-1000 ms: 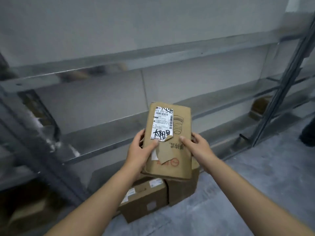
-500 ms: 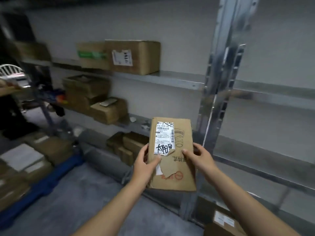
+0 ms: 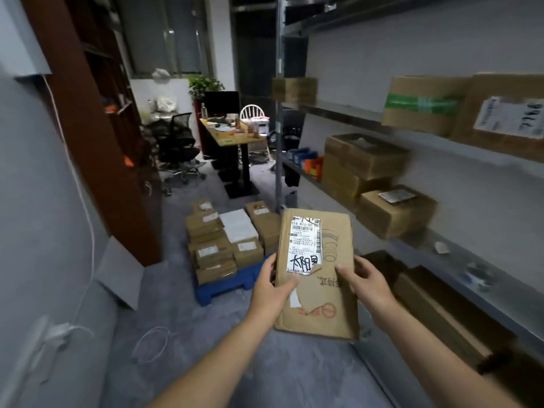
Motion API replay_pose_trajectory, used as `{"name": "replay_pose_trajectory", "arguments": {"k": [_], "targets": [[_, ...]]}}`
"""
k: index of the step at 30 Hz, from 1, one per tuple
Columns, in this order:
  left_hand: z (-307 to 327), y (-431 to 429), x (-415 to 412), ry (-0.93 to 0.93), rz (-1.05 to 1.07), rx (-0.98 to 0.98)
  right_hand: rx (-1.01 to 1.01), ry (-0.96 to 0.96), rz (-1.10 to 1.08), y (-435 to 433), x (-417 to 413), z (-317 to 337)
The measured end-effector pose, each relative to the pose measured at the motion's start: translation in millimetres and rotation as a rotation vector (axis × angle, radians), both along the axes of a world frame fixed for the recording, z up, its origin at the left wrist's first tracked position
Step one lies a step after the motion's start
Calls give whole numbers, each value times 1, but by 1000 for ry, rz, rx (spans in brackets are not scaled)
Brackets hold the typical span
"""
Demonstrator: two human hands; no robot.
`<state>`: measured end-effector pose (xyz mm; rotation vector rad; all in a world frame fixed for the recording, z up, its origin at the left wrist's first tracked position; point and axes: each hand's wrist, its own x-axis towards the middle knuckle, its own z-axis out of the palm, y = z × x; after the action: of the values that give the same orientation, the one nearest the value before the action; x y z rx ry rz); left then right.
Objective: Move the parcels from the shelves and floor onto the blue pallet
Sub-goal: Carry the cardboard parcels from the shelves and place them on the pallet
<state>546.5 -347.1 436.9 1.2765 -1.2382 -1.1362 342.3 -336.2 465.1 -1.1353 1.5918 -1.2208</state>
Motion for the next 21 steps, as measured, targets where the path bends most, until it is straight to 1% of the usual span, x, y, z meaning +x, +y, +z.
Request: {"name": "replay_pose_trajectory", "arguments": {"k": [5,9,13,17,21], "targets": [[-9,-63,22,-38,95,58,48,36,60,-89,24,-12],[-16,-141,28,-25,162,73,31,49,142,-181,30,-17],[-17,-219,31,-38,245,133,38,14,209,-275,34,-27],[-20,-288,42,-11,300,144,44,-3,251,-360,49,-43],[-27,-334,62,22,354,155,77,5,311,-424,78,-60]]}}
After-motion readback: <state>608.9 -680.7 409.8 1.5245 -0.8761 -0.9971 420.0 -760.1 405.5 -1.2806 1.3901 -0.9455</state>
